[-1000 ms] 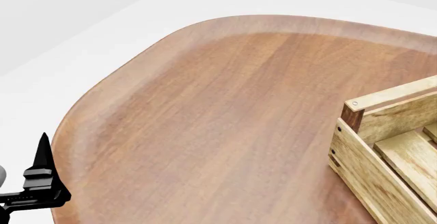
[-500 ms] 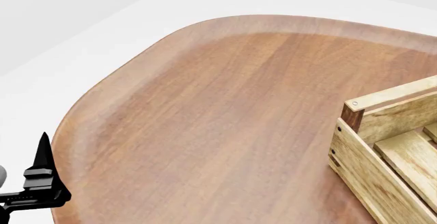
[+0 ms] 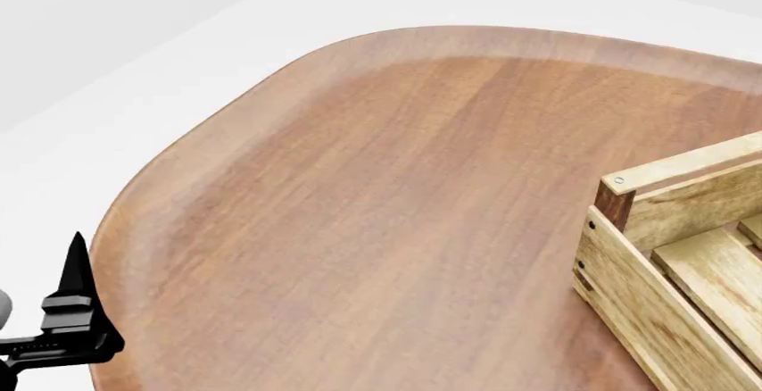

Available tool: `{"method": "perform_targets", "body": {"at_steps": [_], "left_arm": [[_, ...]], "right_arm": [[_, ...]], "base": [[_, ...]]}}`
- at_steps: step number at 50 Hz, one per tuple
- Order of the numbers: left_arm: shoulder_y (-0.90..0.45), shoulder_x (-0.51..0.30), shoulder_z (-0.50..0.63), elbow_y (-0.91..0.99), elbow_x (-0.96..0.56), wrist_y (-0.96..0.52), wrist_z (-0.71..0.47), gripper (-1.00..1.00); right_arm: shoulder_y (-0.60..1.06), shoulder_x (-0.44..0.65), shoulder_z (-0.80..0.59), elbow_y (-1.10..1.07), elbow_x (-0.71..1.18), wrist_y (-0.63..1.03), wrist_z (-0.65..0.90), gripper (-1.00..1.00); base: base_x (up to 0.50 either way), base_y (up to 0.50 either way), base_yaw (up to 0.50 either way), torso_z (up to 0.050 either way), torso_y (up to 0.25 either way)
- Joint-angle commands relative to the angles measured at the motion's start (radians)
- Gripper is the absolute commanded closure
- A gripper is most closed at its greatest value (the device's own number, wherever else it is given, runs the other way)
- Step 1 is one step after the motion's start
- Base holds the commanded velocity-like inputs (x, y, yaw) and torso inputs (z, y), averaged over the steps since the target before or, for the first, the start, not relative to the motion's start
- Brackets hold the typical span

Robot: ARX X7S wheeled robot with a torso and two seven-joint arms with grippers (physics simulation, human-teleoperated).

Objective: Pick up the salad dressing and put it in the tray.

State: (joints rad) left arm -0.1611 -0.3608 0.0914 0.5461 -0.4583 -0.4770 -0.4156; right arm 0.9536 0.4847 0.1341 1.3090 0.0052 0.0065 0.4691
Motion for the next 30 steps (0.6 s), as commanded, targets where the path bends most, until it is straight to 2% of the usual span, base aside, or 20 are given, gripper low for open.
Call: {"method": "perform_targets", "body": {"at_steps": [1,26,30], "left_arm": [[0.002,-0.003,0.001,0.001,-0.003,0.001,-0.004,-1.00],[-0.003,-0.008,0.009,0.003,-0.007,0.001,-0.011,-1.00],[-0.005,-0.009,0.010,0.006,-0.008,-0.001,-0.014,-1.00]], "right_arm": [[-0.002,0.000,-0.005,0.000,-0.005,-0.003,-0.001,-1.00],[0.013,0.023,0.001,0.000,-0.004,-0.024,-0.003,-1.00],[0.034,0.027,-0.033,-0.001,-0.029,-0.034,-0.020,-1.00]], "base": [[0.00,0.00,0.00,0.000,0.000],[0.00,0.00,0.00,0.000,0.000],[0.00,0.00,0.00,0.000,0.000]]}}
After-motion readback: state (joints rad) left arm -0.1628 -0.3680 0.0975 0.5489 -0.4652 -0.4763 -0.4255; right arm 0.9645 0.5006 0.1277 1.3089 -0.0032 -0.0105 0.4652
